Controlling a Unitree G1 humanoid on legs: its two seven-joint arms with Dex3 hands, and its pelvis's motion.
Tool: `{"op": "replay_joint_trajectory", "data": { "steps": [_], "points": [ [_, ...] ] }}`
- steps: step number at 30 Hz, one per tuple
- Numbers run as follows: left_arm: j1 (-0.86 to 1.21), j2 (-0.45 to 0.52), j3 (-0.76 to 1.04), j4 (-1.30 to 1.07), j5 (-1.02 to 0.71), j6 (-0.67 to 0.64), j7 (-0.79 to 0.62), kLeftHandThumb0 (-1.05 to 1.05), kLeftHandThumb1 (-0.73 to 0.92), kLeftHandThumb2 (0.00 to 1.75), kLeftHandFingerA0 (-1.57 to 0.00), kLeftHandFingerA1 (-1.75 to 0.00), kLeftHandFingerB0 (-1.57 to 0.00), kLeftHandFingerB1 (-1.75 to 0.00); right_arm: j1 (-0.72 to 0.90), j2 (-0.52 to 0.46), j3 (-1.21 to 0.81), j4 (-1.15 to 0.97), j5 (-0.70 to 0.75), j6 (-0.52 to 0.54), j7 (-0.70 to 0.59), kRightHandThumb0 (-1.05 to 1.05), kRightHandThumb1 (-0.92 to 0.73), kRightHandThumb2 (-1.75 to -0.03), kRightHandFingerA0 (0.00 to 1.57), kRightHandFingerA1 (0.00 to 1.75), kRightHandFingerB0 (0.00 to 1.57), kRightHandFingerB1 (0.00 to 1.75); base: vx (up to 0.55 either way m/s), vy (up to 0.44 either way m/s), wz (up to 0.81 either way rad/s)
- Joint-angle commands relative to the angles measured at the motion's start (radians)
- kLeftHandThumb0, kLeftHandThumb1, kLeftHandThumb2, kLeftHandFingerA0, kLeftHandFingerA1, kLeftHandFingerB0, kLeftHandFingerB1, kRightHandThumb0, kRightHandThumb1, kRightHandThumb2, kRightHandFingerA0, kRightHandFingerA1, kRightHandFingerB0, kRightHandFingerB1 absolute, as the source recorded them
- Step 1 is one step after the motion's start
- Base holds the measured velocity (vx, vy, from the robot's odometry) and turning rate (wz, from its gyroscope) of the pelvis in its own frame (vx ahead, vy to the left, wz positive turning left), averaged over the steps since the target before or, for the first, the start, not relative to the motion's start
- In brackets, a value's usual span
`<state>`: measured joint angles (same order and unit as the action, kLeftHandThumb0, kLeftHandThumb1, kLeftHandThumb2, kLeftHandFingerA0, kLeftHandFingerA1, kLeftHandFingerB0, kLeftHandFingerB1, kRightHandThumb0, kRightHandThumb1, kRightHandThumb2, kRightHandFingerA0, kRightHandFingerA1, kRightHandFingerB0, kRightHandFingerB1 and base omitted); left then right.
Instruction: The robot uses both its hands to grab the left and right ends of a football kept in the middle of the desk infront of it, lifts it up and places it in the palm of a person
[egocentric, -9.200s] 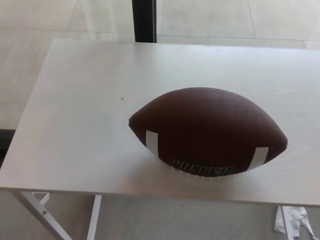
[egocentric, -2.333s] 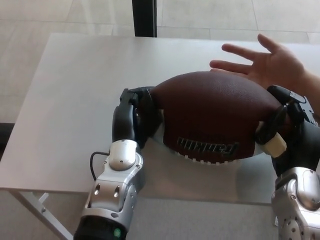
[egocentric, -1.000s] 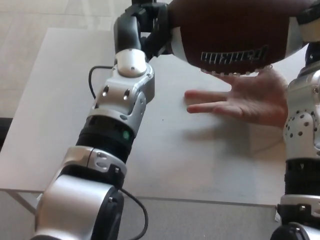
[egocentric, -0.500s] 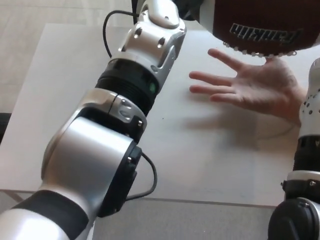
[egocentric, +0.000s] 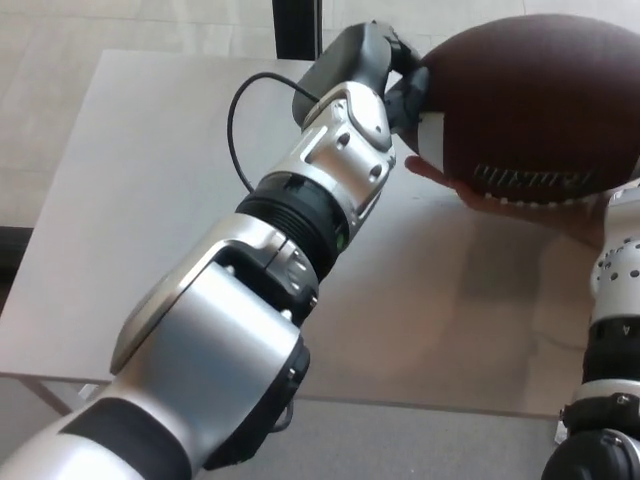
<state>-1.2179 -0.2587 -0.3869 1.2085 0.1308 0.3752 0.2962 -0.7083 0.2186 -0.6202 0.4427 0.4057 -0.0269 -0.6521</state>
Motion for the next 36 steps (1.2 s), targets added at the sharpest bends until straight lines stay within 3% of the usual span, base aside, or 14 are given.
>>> {"op": "replay_joint_trajectory", "data": {
  "steps": [1, 7, 14, 17, 20, 22, 24, 25, 29, 30, 32, 33, 34, 36],
  "points": [
    [0.101, -0.074, -0.073, 0.025, 0.08, 0.023, -0.168, -0.24, 0.63, 0.58, -0.86, -0.94, -0.83, -0.65, 0.11, 0.072, 0.034, 0.057, 0.054, 0.148, -0.005, -0.41, -0.83, -0.66, 0.87, 1.35, 0.75, 1.13, 0.0, 0.0, 0.0],
    [0.099, -0.062, -0.052, 0.021, 0.074, 0.019, -0.159, -0.2, 0.67, 0.67, -0.68, -1.46, -0.57, -0.72, 0.131, 0.025, 0.066, 0.048, 0.072, 0.218, 0.045, -0.4, -0.76, -0.64, 0.93, 1.37, 0.84, 1.12, 0.0, 0.0, 0.0],
    [0.042, 0.03, 0.087, -0.012, -0.002, -0.007, -0.16, -0.57, 0.76, 0.62, -0.72, -1.08, -0.11, -0.31, 0.122, -0.07, 0.136, 0.038, -0.009, 0.239, 0.054, -0.45, -0.8, -0.64, 0.62, 0.81, 0.33, 0.36, 0.0, 0.0, 0.0],
    [-0.006, 0.116, 0.14, -0.046, -0.006, 0.007, -0.174, -0.69, 0.61, 0.97, -0.14, -0.61, 0.0, -0.23, 0.175, -0.132, 0.184, -0.068, -0.025, 0.28, 0.104, -0.67, -0.64, -0.98, 0.08, 0.52, 0.0, 0.21, 0.0, 0.0, 0.0],
    [-0.024, 0.148, 0.176, -0.06, -0.003, 0.011, -0.157, -0.65, 0.79, 0.64, -0.12, -0.59, 0.0, -0.24, 0.189, -0.164, 0.19, -0.094, -0.007, 0.304, 0.11, -0.74, -0.82, -0.65, 0.1, 0.37, 0.0, 0.08, 0.0, 0.0, 0.0],
    [-0.047, 0.205, 0.226, -0.095, -0.025, -0.014, -0.164, -0.91, 0.69, 1.04, 0.0, -0.54, 0.0, -0.09, 0.192, -0.202, 0.197, -0.133, -0.004, 0.337, 0.116, -0.94, -0.75, -1.07, 0.09, 0.32, 0.0, 0.06, 0.0, 0.0, 0.0],
    [-0.059, 0.259, 0.276, -0.144, -0.054, -0.027, -0.209, -0.88, 0.7, 0.97, -0.02, -0.5, 0.0, 0.0, 0.189, -0.235, 0.201, -0.164, -0.007, 0.373, 0.108, -0.85, -0.88, -0.66, 0.01, 0.39, 0.0, 0.0, 0.0, 0.0, 0.0],
    [-0.053, 0.285, 0.304, -0.177, -0.076, -0.051, -0.247, -0.99, 0.74, 1.1, -0.01, -0.32, 0.0, -0.07, 0.196, -0.257, 0.206, -0.183, -0.004, 0.389, 0.122, -1.05, -0.82, -1.14, 0.1, 0.1, 0.0, 0.06, 0.0, 0.0, 0.0],
    [0.013, 0.396, 0.37, -0.399, -0.126, -0.014, -0.384, -1.05, 0.8, 1.18, -0.06, -0.45, 0.0, -0.08, 0.249, -0.364, 0.193, -0.32, 0.043, 0.485, 0.193, -1.05, -0.76, -1.18, 0.0, 0.1, 0.0, 0.12, 0.0, 0.0, 0.0],
    [0.059, 0.424, 0.392, -0.498, -0.153, 0.033, -0.414, -0.97, 0.7, 1.01, 0.0, -0.31, 0.0, -0.01, 0.277, -0.409, 0.193, -0.369, 0.063, 0.52, 0.238, -1.01, -0.92, -0.72, 0.0, 0.0, 0.0, 0.0, 0.0, 0.0, 0.0],
    [0.128, 0.461, 0.408, -0.604, -0.17, 0.056, -0.451, -1.05, 0.79, 1.2, 0.0, -0.2, 0.0, -0.05, 0.305, -0.438, 0.163, -0.41, 0.102, 0.535, 0.258, -1.02, -0.71, -1.04, 0.0, 0.0, 0.0, 0.0, 0.0, 0.0, 0.0],
    [0.244, 0.535, 0.476, -0.729, -0.238, 0.058, -0.523, -1.05, 0.8, 1.19, -0.19, -0.33, 0.0, -0.06, 0.37, -0.512, 0.108, -0.502, 0.172, 0.593, 0.307, -1.05, -0.91, -0.69, 0.0, 0.0, 0.0, 0.0, 0.0, 0.0, 0.0],
    [0.29, 0.571, 0.493, -0.805, -0.237, 0.126, -0.521, -1.05, 0.84, 1.25, -0.61, -1.21, 0.0, -0.11, 0.4, -0.546, 0.071, -0.542, 0.213, 0.627, 0.32, -1.05, -0.92, -0.68, 0.0, 0.0, 0.0, 0.0, 0.0, 0.0, 0.0],
    [0.423, 0.578, 0.618, -0.966, -0.321, 0.124, -0.505, -0.89, 0.92, 0.71, -0.02, -0.6, 0.0, -0.06, 0.504, -0.596, -0.002, -0.626, 0.268, 0.617, 0.38, -1.05, -0.72, -1.03, 0.0, 0.07, 0.0, 0.0, 0.0, 0.0, 0.0]
  ]
}}
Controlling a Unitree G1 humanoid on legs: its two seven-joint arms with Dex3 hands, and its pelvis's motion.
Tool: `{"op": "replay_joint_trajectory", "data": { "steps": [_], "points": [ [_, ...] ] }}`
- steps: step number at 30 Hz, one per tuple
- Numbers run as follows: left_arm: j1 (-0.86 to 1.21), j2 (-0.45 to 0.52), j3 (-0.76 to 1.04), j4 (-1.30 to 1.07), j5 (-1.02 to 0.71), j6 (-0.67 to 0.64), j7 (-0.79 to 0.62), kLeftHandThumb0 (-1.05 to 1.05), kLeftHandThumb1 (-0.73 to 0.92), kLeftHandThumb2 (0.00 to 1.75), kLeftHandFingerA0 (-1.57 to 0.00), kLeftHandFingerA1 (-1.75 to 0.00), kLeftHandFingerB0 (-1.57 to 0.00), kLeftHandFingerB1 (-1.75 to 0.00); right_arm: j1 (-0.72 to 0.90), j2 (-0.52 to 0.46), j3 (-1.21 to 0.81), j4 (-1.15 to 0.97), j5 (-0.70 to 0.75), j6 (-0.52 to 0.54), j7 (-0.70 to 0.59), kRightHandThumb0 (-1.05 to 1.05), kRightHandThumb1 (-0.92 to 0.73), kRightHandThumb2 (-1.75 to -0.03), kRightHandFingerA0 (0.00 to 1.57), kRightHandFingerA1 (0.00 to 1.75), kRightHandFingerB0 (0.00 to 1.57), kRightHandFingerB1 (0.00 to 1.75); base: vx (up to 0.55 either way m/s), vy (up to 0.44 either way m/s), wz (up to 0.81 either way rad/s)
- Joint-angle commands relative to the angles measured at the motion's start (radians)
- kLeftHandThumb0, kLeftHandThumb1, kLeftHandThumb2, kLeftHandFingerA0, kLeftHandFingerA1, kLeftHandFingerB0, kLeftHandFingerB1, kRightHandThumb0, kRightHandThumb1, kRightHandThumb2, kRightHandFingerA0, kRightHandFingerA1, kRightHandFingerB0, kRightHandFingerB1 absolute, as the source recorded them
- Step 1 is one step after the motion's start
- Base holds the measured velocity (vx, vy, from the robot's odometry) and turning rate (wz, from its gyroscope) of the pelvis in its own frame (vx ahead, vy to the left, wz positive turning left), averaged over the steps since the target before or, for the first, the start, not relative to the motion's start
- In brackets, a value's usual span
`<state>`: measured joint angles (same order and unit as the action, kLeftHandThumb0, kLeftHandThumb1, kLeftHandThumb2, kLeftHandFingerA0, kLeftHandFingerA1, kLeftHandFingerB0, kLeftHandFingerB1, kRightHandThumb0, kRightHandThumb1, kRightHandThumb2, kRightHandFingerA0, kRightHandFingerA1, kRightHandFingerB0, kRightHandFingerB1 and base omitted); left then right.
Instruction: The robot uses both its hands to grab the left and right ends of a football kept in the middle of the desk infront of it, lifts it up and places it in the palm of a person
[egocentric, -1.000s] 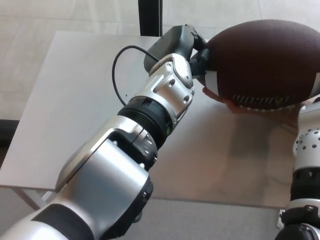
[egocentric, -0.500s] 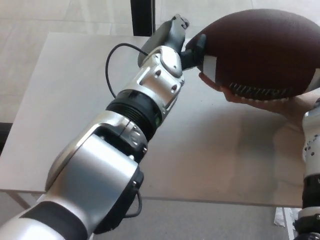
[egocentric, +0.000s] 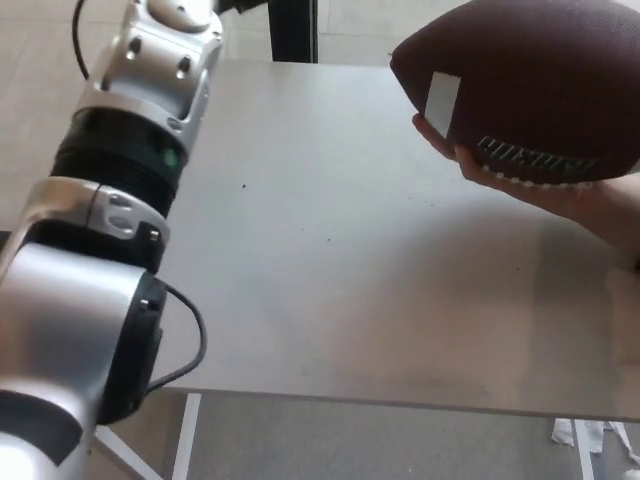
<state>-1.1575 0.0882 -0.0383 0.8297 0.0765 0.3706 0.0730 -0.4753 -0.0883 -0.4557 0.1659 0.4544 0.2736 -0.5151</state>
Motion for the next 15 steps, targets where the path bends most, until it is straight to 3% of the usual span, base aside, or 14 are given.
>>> {"op": "replay_joint_trajectory", "data": {
  "steps": [1, 2, 3, 4, 5, 6, 7, 8, 9, 10, 11, 12, 13, 15],
  "points": [
    [0.387, 0.23, 0.291, -0.625, -0.279, 0.137, -0.275, -0.89, 0.92, 0.71, -0.02, -0.6, 0.0, -0.06, 0.289, -0.298, -0.179, -0.364, 0.231, 0.317, 0.252, -1.05, -0.72, -1.03, 0.0, 0.07, 0.0, 0.0, 0.0, 0.0, 0.0],
    [0.499, 0.247, 0.362, -0.773, -0.308, 0.163, -0.276, -0.91, 0.92, 0.75, 0.0, -0.47, 0.0, -0.08, 0.38, -0.332, -0.241, -0.421, 0.255, 0.298, 0.308, -1.05, -0.68, -1.18, 0.0, 0.29, 0.0, 0.22, 0.0, 0.0, 0.0],
    [0.619, 0.257, 0.445, -0.905, -0.335, 0.192, -0.277, -0.97, 0.82, 1.22, -0.02, -0.38, 0.0, -0.06, 0.483, -0.376, -0.33, -0.488, 0.32, 0.325, 0.362, -1.05, -0.77, -1.21, 0.0, 0.3, 0.0, 0.24, 0.0, 0.0, 0.0],
    [0.697, 0.266, 0.491, -0.95, -0.342, 0.167, -0.296, -0.87, 0.92, 0.83, -0.01, -0.38, 0.0, -0.09, 0.53, -0.385, -0.379, -0.505, 0.351, 0.334, 0.378, -1.05, -0.81, -1.22, 0.0, 0.29, 0.0, 0.23, 0.0, 0.0, 0.0],
    [0.857, 0.276, 0.609, -1.028, -0.364, 0.158, -0.341, -0.9, 0.8, 1.21, -0.02, -0.39, 0.0, -0.13, 0.618, -0.375, -0.484, -0.562, 0.419, 0.351, 0.351, -0.91, -0.72, -1.16, 0.0, 0.5, 0.09, 0.45, 0.0, 0.0, 0.0],
    [0.912, 0.278, 0.647, -1.057, -0.372, 0.161, -0.353, -0.9, 0.8, 1.21, -0.02, -0.39, 0.0, -0.13, 0.648, -0.372, -0.522, -0.578, 0.444, 0.357, 0.34, -0.91, -0.72, -1.16, 0.0, 0.5, 0.09, 0.45, 0.0, 0.0, 0.0],
    [0.975, 0.268, 0.699, -1.075, -0.398, 0.143, -0.37, -0.84, 0.77, 1.16, -0.06, -0.43, 0.0, -0.18, 0.68, -0.355, -0.562, -0.588, 0.471, 0.347, 0.324, -0.92, -0.9, -0.69, 0.08, 0.57, 0.13, 0.46, 0.0, 0.0, 0.0],
    [1.057, 0.252, 0.769, -1.117, -0.405, 0.166, -0.371, -0.89, 0.76, 1.17, -0.15, -0.55, 0.0, -0.16, 0.722, -0.334, -0.622, -0.596, 0.519, 0.334, 0.299, -0.87, -0.88, -0.67, 0.24, 0.55, 0.25, 0.45, 0.0, 0.0, 0.0],
    [1.111, 0.241, 0.811, -1.146, -0.413, 0.186, -0.371, -0.85, 0.72, 1.1, -0.14, -0.54, -0.05, -0.35, 0.742, -0.324, -0.666, -0.598, 0.563, 0.336, 0.256, -0.84, -0.83, -0.65, 0.41, 0.54, 0.39, 0.47, 0.0, 0.0, 0.0],
    [1.186, 0.226, 0.851, -1.168, -0.408, 0.157, -0.383, -0.86, 0.7, 1.11, -0.16, -0.56, -0.04, -0.35, 0.768, -0.312, -0.711, -0.597, 0.591, 0.33, 0.216, -0.87, -0.67, -0.87, 0.49, 0.62, 0.4, 0.53, 0.0, 0.0, 0.0],
    [1.268, 0.209, 0.891, -1.179, -0.398, 0.09, -0.402, -0.92, 0.75, 1.12, -0.27, -0.63, -0.07, -0.46, 0.804, -0.296, -0.747, -0.591, 0.576, 0.302, 0.222, -0.81, -0.85, -0.65, 0.55, 0.67, 0.44, 0.53, 0.0, 0.0, 0.0],
    [1.352, 0.193, 0.967, -1.149, -0.421, 0.016, -0.429, -0.87, 0.72, 1.11, -0.31, -0.66, -0.09, -0.54, 0.855, -0.27, -0.779, -0.589, 0.544, 0.263, 0.24, -0.82, -0.85, -0.67, 0.79, 1.32, 0.4, 0.62, 0.0, 0.0, 0.0],
    [1.41, 0.186, 1.031, -1.11, -0.448, -0.035, -0.451, -0.87, 0.72, 1.11, -0.31, -0.66, -0.09, -0.54, 0.896, -0.248, -0.802, -0.592, 0.525, 0.238, 0.246, -0.82, -0.85, -0.67, 0.79, 1.32, 0.4, 0.62, 0.0, 0.0, 0.0],
    [1.472, 0.174, 1.127, -1.081, -0.474, -0.052, -0.432, -0.89, 0.91, 0.67, -0.34, -0.63, -0.13, -0.5, 0.943, -0.201, -0.823, -0.582, 0.526, 0.204, 0.236, -0.82, -0.82, -0.65, 0.57, 0.89, 0.4, 0.61, 0.0, 0.0, 0.0]
  ]
}}
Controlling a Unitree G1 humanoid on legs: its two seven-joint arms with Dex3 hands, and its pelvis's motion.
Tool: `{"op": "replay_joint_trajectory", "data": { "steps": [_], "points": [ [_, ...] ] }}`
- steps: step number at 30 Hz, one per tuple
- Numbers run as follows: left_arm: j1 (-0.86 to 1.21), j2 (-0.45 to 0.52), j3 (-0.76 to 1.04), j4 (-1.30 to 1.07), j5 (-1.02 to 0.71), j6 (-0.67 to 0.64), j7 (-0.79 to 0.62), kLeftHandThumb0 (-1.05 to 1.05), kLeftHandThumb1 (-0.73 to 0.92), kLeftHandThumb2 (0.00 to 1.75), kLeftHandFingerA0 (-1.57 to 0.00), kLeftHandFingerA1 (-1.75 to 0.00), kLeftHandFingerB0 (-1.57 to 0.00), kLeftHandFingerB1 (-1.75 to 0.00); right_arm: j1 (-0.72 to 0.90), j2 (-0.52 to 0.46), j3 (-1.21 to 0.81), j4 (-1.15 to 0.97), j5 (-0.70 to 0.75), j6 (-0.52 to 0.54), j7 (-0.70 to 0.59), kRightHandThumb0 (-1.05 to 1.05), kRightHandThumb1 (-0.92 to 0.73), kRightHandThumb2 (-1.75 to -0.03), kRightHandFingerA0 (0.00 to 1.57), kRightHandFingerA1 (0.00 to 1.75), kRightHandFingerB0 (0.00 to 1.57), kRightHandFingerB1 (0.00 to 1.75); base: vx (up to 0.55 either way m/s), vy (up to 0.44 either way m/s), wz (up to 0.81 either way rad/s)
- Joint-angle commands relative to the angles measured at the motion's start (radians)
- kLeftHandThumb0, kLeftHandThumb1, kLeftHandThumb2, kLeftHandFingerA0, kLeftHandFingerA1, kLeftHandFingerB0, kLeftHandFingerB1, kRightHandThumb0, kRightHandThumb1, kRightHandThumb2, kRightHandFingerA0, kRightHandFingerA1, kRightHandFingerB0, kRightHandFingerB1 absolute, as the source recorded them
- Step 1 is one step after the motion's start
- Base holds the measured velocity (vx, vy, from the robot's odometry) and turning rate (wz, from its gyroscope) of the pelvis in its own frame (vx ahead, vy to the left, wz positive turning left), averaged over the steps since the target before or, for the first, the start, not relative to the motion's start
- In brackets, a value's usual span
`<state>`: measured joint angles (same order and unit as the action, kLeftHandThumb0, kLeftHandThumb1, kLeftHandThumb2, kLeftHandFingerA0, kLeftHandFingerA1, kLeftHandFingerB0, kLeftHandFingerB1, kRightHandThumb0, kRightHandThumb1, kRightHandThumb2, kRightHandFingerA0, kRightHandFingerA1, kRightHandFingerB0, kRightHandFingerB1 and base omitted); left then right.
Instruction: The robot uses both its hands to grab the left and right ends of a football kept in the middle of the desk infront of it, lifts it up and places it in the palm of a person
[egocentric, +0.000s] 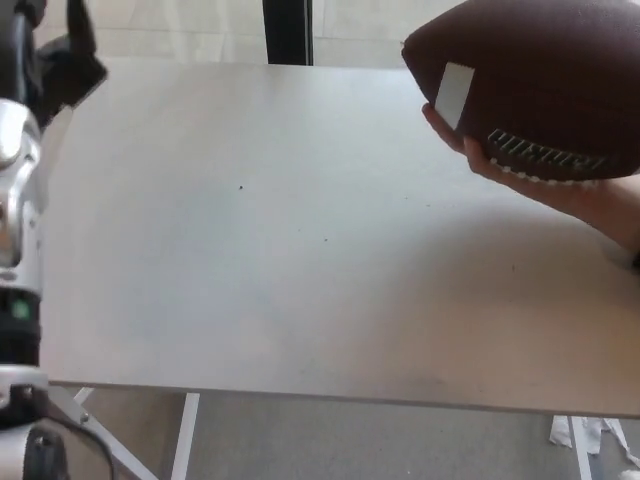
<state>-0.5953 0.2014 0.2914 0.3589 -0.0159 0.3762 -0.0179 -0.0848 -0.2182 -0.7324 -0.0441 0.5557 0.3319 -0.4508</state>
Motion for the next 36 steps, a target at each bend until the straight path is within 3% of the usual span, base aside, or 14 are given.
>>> {"op": "replay_joint_trajectory", "data": {
  "steps": [1, 3, 12, 16, 18, 20, 21, 22, 23, 24, 25, 26, 27, 36],
  "points": [
    [0.936, 0.054, 0.837, -0.587, -0.406, -0.085, -0.339, -0.88, 0.92, 0.67, -0.34, -0.65, -0.11, -0.5, 0.575, -0.047, -0.549, -0.349, 0.399, 0.11, 0.194, -0.76, -0.64, -1.05, 0.58, 0.8, 0.39, 0.66, 0.0, 0.0, 0.0],
    [0.963, 0.052, 0.896, -0.506, -0.438, -0.153, -0.327, -0.82, 0.73, 1.12, -0.31, -0.66, -0.04, -0.54, 0.606, -0.002, -0.544, -0.302, 0.342, 0.022, 0.247, -0.77, -0.83, -0.65, 0.54, 1.06, 0.31, 0.7, 0.0, 0.0, 0.0],
    [1.046, 0.129, 0.984, -0.196, -0.42, -0.336, -0.321, -0.87, 0.91, 0.67, -0.33, -0.71, -0.09, -0.58, 0.618, 0.09, -0.445, -0.08, 0.152, -0.063, 0.17, -0.81, -0.8, -0.68, 0.88, 1.63, 0.15, 1.13, 0.0, 0.0, 0.0],
    [1.043, 0.156, 0.996, -0.115, -0.418, -0.358, -0.319, -0.9, 0.9, 0.67, -0.37, -0.68, -0.12, -0.56, 0.615, 0.092, -0.402, -0.022, 0.106, -0.03, 0.131, -0.79, -0.85, -0.65, 0.71, 1.56, 0.05, 0.91, 0.0, 0.0, 0.0],
    [1.032, 0.169, 0.996, -0.082, -0.411, -0.363, -0.304, -0.88, 0.89, 0.67, -0.37, -0.68, -0.13, -0.56, 0.616, 0.072, -0.37, 0.001, 0.114, 0.031, 0.144, -0.83, -0.74, -1.12, 0.68, 1.23, 0.02, 0.4, 0.0, 0.0, 0.0],
    [1.009, 0.182, 0.985, -0.061, -0.398, -0.357, -0.288, -0.88, 0.9, 0.67, -0.33, -0.7, -0.11, -0.56, 0.595, 0.023, -0.356, 0.002, 0.177, 0.198, 0.096, -0.85, -0.7, -1.06, 1.03, 1.44, 0.0, 0.35, 0.0, 0.0, 0.0],
    [0.978, 0.186, 0.959, -0.077, -0.381, -0.307, -0.252, -0.83, 0.7, 1.08, -0.29, -0.69, -0.09, -0.57, 0.555, 0.005, -0.346, -0.008, 0.199, 0.244, 0.055, -0.72, -0.87, -0.6, 0.2, 1.36, 0.0, 0.71, 0.0, 0.0, 0.0],
    [0.95, 0.189, 0.942, -0.088, -0.383, -0.256, -0.235, -0.86, 0.71, 1.11, -0.26, -0.68, -0.01, -0.52, 0.526, -0.017, -0.337, 0.011, 0.201, 0.264, 0.046, -0.4, -0.52, -1.1, 0.1, 0.63, 0.03, 0.58, 0.0, 0.0, 0.0],
    [0.908, 0.195, 0.94, -0.102, -0.419, -0.163, -0.223, -0.88, 0.89, 0.67, -0.23, -0.76, -0.07, -0.55, 0.487, -0.045, -0.32, 0.041, 0.188, 0.284, 0.035, -0.81, -0.65, -1.01, 0.2, 0.78, 0.01, 0.57, 0.0, 0.0, 0.0],
    [0.88, 0.193, 0.938, -0.123, -0.449, -0.095, -0.212, -0.87, 0.71, 1.1, -0.22, -0.7, -0.04, -0.55, 0.463, -0.073, -0.305, 0.065, 0.175, 0.303, 0.038, -0.78, -0.88, -0.64, 0.1, 1.01, 0.0, 0.43, 0.0, 0.0, 0.0],
    [0.851, 0.181, 0.922, -0.168, -0.473, -0.017, -0.19, -0.85, 0.75, 1.12, -0.23, -0.7, -0.03, -0.52, 0.428, -0.116, -0.281, 0.097, 0.152, 0.323, 0.045, -0.88, -0.72, -1.09, 0.01, 0.53, 0.0, 0.28, 0.0, 0.0, 0.0],
    [0.817, 0.172, 0.881, -0.195, -0.465, 0.025, -0.171, -0.85, 0.67, 1.05, -0.26, -0.68, -0.1, -0.55, 0.363, -0.151, -0.259, 0.14, 0.134, 0.319, 0.041, -0.88, -0.76, -1.06, 0.33, 0.85, 0.0, 0.28, 0.0, 0.0, 0.0],
    [0.765, 0.162, 0.825, -0.205, -0.451, 0.07, -0.148, -0.84, 0.88, 0.67, -0.21, -0.7, -0.11, -0.5, 0.264, -0.193, -0.248, 0.201, 0.135, 0.317, 0.027, -0.84, -0.77, -0.83, 0.0, 0.63, 0.0, 0.0, 0.0, 0.0, 0.0],
    [0.823, 0.142, 0.442, -0.005, -0.209, 0.048, -0.251, -0.88, 0.68, 1.01, -0.21, -0.69, -0.06, -0.57, 0.2, -0.216, -0.176, 0.395, 0.037, 0.167, 0.128, -0.89, -0.6, -0.98, 0.14, 0.69, 0.0, 0.26, 0.01, -0.001, 0.0]
  ]
}}
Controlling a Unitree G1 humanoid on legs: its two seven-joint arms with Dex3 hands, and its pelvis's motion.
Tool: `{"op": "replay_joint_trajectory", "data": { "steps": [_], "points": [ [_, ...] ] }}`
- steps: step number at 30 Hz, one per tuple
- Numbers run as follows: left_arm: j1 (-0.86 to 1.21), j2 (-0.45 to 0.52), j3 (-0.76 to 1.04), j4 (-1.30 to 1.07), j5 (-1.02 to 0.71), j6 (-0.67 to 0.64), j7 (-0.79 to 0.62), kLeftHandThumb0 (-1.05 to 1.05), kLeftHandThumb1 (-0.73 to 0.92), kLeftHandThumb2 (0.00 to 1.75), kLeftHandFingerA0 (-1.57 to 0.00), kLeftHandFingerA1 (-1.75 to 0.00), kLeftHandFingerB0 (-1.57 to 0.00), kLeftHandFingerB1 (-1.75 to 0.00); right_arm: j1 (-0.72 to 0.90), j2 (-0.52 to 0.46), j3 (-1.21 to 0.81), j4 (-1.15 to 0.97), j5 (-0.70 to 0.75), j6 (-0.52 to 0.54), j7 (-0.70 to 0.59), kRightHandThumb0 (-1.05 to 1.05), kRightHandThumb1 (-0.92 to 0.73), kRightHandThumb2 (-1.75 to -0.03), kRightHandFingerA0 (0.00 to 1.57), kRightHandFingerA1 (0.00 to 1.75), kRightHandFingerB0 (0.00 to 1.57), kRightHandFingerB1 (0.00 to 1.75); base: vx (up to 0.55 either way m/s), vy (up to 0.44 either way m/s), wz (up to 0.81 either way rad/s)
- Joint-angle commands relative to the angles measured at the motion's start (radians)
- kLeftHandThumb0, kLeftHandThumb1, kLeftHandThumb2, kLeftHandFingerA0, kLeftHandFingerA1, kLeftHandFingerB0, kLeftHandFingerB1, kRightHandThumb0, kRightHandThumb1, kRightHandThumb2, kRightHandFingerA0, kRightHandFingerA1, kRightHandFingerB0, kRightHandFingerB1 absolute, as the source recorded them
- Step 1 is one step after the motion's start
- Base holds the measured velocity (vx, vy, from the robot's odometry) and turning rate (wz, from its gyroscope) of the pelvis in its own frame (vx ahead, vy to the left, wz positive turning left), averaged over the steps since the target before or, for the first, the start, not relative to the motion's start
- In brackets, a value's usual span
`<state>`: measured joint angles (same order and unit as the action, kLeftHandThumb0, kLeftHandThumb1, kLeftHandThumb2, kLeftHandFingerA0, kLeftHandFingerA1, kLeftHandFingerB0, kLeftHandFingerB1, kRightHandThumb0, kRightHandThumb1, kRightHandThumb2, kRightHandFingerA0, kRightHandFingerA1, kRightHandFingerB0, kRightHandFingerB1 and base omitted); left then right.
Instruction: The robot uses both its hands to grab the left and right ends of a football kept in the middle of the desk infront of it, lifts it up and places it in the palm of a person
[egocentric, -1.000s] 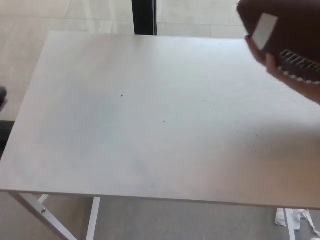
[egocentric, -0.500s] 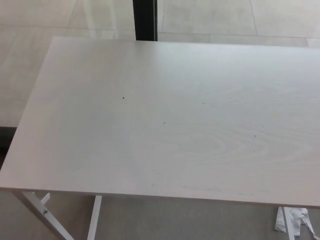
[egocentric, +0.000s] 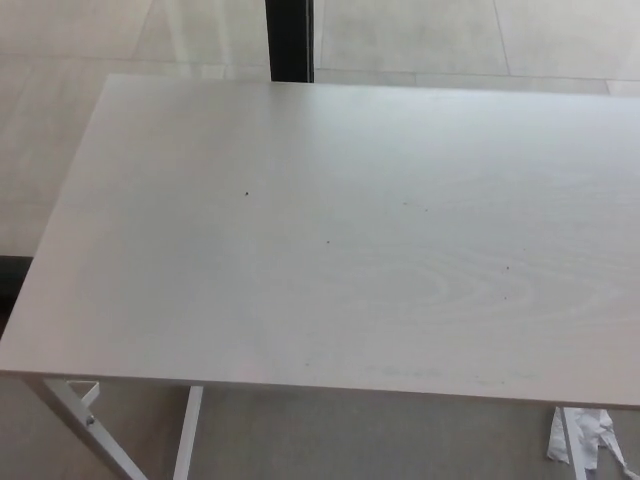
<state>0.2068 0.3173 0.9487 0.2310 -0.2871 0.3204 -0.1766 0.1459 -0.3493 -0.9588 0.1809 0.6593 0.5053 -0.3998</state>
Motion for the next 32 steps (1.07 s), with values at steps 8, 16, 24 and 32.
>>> {"op": "replay_joint_trajectory", "data": {
  "steps": [8, 16, 24, 32],
  "points": [
    [0.057, 0.017, -0.202, 0.167, -0.006, -0.033, -0.115, -0.84, 0.66, 1.06, -0.64, -0.7, -0.26, -0.6, 0.099, -0.202, 0.158, 0.424, -0.164, -0.271, 0.417, -0.74, -0.72, -0.61, 0.06, 0.67, 0.0, 0.42, 0.02, -0.002, 0.01],
    [0.06, 0.073, -0.249, 0.275, 0.041, -0.068, -0.112, -0.77, 0.78, 0.63, -0.54, -0.64, -0.27, -0.52, 0.204, -0.263, 0.303, 0.383, -0.256, -0.374, 0.558, -0.96, -0.65, -1.02, 0.33, 0.71, 0.06, 0.34, 0.0, 0.0, 0.0],
    [0.052, 0.097, -0.285, 0.275, 0.052, -0.114, -0.116, -0.8, 0.74, 0.62, -0.6, -0.63, -0.36, -0.54, 0.187, -0.269, 0.333, 0.425, -0.24, -0.395, 0.583, -0.87, -0.74, -0.63, 0.45, 0.86, 0.01, 0.44, 0.0, 0.0, 0.0],
    [0.06, 0.096, -0.291, 0.224, 0.017, -0.099, -0.116, -0.78, 0.74, 0.62, -0.58, -0.65, -0.38, -0.51, 0.22, -0.333, 0.429, 0.427, -0.289, -0.347, 0.614, -1.05, -0.71, -1.13, 0.31, 0.76, 0.02, 0.34, 0.0, 0.0, 0.0]
  ]
}}
